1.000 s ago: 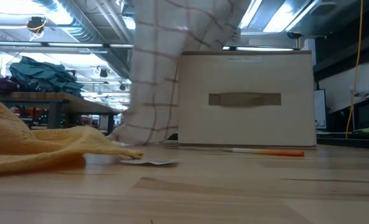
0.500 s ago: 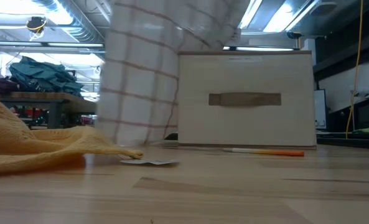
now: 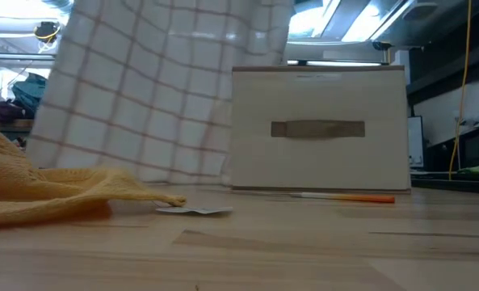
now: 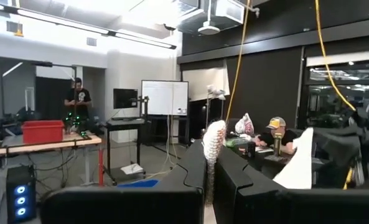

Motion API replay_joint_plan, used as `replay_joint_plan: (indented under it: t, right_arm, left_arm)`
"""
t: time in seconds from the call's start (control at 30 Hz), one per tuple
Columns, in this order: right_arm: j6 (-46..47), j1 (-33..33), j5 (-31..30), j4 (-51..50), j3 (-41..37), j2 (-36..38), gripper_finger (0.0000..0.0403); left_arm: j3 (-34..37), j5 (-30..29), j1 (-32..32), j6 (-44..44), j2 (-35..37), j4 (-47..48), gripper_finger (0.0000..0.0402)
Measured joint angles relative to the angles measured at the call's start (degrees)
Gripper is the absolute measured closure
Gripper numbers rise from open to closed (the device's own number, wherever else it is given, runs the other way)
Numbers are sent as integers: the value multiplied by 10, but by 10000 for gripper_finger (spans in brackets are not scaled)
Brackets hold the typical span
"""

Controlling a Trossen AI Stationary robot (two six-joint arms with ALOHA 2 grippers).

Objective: Fold towel
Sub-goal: Fold the white kitchen towel

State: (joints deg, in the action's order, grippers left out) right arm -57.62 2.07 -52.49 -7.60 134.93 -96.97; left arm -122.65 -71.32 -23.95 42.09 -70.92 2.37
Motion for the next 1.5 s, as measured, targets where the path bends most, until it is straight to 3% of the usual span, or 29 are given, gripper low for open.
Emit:
replay_joint_plan:
  t: [0.33,0.57,0.73,0.87,1.1,1.3,1.5]
  right_arm:
    - [21,58,48,5,0,-49,402]
    - [124,127,90,-8,0,-56,402]
    - [222,145,105,-127,0,-56,402]
    - [322,146,161,-249,0,-61,402]
    - [391,145,218,-397,0,-86,402]
    - [424,149,280,-489,0,-116,402]
    - [430,149,346,-512,0,-156,402]
  left_arm:
    - [1,-113,0,106,20,4,401]
    - [1,-133,0,108,25,15,401]
    - [1,-154,0,25,25,149,401]
    - [1,-153,0,-91,24,280,401]
    - [1,-148,0,-285,14,464,401]
    - [2,-114,0,-385,2,552,401]
    - [2,-96,0,-430,-10,599,401]
